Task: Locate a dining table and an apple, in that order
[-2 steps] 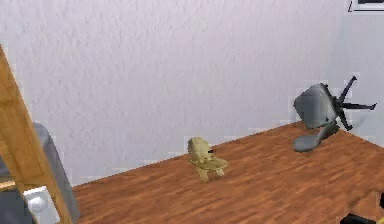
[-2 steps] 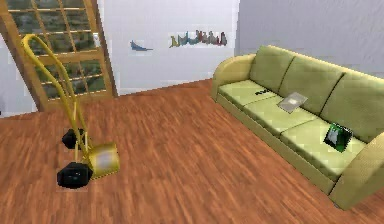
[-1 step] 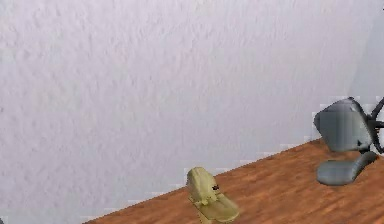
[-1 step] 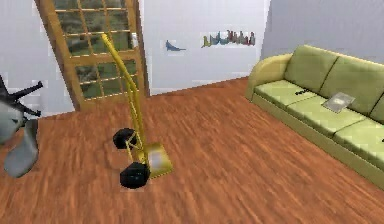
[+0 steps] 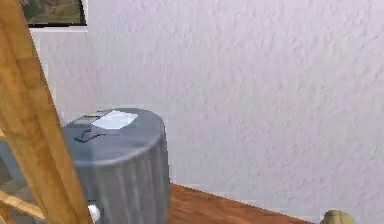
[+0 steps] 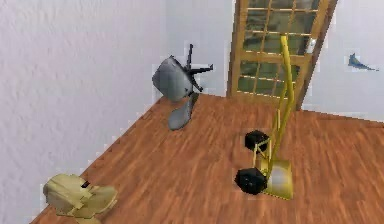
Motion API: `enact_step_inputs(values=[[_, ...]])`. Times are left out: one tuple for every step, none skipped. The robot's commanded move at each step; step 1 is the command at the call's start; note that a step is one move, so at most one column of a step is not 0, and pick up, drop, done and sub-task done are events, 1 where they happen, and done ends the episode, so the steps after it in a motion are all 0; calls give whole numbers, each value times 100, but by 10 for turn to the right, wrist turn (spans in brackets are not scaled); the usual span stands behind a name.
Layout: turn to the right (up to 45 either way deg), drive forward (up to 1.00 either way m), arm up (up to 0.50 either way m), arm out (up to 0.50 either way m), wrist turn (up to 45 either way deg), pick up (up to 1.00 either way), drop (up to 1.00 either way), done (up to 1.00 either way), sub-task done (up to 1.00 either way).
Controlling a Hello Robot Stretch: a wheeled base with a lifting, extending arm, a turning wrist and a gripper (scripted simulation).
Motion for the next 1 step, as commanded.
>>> enact_step_inputs(values=[[-240,0,0,0,0,0,0,0,0]])
